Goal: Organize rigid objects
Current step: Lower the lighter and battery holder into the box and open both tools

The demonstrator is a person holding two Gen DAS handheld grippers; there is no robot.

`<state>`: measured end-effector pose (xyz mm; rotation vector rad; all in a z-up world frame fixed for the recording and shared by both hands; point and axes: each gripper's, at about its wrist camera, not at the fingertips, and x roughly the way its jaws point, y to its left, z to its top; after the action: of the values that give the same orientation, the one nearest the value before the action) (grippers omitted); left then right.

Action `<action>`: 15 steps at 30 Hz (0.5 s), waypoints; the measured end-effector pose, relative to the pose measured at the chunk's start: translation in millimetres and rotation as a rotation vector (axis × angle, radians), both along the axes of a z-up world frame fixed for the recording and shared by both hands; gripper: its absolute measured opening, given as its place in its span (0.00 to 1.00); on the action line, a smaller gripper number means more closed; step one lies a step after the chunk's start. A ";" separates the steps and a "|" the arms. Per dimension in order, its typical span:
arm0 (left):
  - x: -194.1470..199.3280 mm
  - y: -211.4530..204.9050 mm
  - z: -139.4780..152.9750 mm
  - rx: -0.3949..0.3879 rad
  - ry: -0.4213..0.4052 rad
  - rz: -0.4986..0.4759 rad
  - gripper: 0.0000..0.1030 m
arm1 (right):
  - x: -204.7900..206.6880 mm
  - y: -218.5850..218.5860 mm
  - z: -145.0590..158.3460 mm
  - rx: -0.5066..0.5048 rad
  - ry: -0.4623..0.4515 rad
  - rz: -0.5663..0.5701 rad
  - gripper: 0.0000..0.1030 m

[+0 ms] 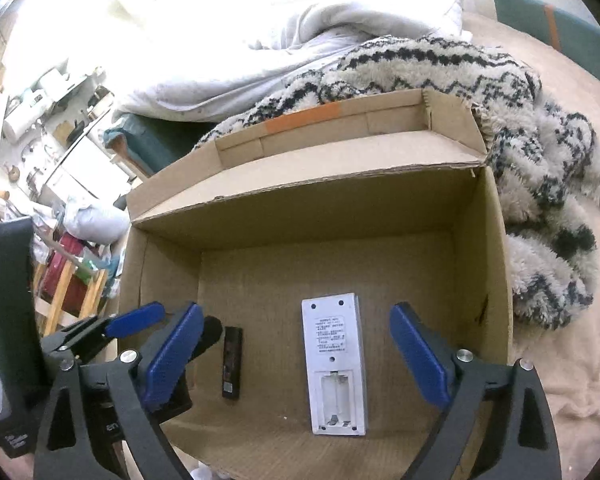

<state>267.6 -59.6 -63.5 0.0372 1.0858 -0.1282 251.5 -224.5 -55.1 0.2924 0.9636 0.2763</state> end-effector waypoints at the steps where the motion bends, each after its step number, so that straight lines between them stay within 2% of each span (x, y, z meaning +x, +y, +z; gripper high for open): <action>1: -0.7 0.0 0.5 0.005 -0.002 0.000 0.68 | -1.6 -0.4 0.5 -0.007 -0.006 -0.006 1.00; 8: -1.4 6.9 -0.6 -0.022 0.015 0.028 0.68 | -2.6 -3.0 2.6 -0.021 -0.033 -0.032 1.00; 15: -8.5 13.1 11.8 -0.046 -0.028 0.048 0.68 | -10.7 -11.7 7.8 -0.020 -0.043 -0.070 1.00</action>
<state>259.1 -46.5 -51.7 -0.0281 1.0543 -0.1093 240.8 -236.2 -47.4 0.3008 0.9115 0.2080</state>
